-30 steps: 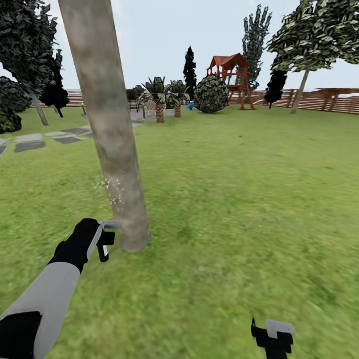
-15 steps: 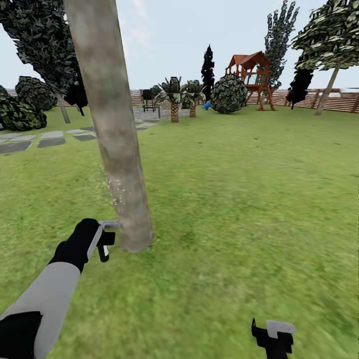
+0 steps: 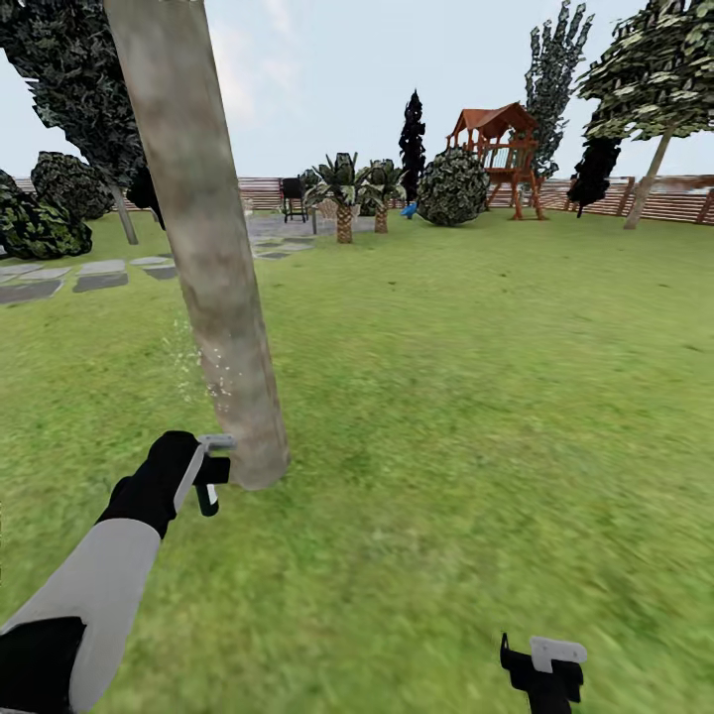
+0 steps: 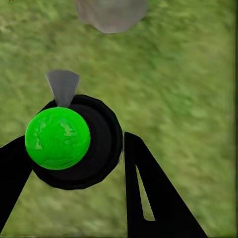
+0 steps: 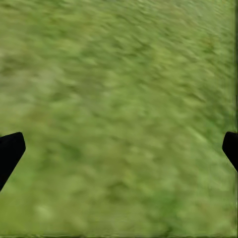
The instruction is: In the garden, pick up the pesticide atomizer on the floor and spray pesticide onto both trees until each tree trunk is fully covered.
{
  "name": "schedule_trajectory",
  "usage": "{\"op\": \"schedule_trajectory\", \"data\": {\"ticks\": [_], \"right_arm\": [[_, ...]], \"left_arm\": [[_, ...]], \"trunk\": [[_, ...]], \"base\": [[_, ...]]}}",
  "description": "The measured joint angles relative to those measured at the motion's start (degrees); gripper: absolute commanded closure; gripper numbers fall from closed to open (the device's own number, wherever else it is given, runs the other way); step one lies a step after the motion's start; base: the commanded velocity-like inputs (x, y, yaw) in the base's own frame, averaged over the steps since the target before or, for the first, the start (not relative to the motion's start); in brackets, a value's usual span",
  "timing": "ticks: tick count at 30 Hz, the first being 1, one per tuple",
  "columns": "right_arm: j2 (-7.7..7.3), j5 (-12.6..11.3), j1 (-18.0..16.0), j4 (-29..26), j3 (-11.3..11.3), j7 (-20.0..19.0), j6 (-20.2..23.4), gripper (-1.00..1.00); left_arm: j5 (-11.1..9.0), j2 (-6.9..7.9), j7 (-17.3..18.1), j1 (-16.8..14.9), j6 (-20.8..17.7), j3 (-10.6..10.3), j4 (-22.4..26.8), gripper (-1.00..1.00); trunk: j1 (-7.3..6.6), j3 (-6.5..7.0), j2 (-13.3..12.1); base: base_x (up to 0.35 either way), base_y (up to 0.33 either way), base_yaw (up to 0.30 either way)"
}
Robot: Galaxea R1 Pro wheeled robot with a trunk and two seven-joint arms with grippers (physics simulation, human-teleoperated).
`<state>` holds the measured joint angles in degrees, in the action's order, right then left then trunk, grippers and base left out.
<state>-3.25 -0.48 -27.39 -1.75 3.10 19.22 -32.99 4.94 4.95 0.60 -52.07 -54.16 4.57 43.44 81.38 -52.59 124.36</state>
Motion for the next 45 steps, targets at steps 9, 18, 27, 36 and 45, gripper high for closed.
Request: {"op": "schedule_trajectory", "data": {"ticks": [9,18,27,36,45], "right_arm": [[0.01,0.0,0.0,0.0,0.0,0.0,0.0,-1.00],[0.00,0.0,0.0,0.0,0.0,0.0,0.0,-1.00],[-0.07,0.0,0.0,0.0,0.0,0.0,0.0,-1.00],[-0.09,0.0,0.0,0.0,0.0,0.0,0.0,-1.00],[-0.09,0.0,0.0,0.1,0.0,0.0,0.0,-1.00]], "left_arm": [[-0.2,-2.64,0.0,-5.8,-0.6,-0.2,0.0,1.00],[0.1,-3.69,0.1,-16.0,-2.8,-0.1,-0.2,1.00],[0.3,-3.57,0.1,-15.2,-2.7,-0.5,0.1,1.00],[0.4,-3.60,0.1,-15.2,-2.7,-0.5,0.0,1.00],[0.4,-3.60,0.1,-15.2,-2.7,-0.3,0.0,1.00]], "trunk": [[-0.03,0.01,0.0],[-0.03,0.00,0.0],[-0.04,0.00,0.0],[-0.04,0.00,0.0],[-0.04,0.00,0.0]], "base": [[-0.021,-0.014,0.196],[0.000,0.000,0.278],[0.115,-0.127,0.055],[0.182,-0.212,0.000],[0.120,-0.251,0.000]]}}
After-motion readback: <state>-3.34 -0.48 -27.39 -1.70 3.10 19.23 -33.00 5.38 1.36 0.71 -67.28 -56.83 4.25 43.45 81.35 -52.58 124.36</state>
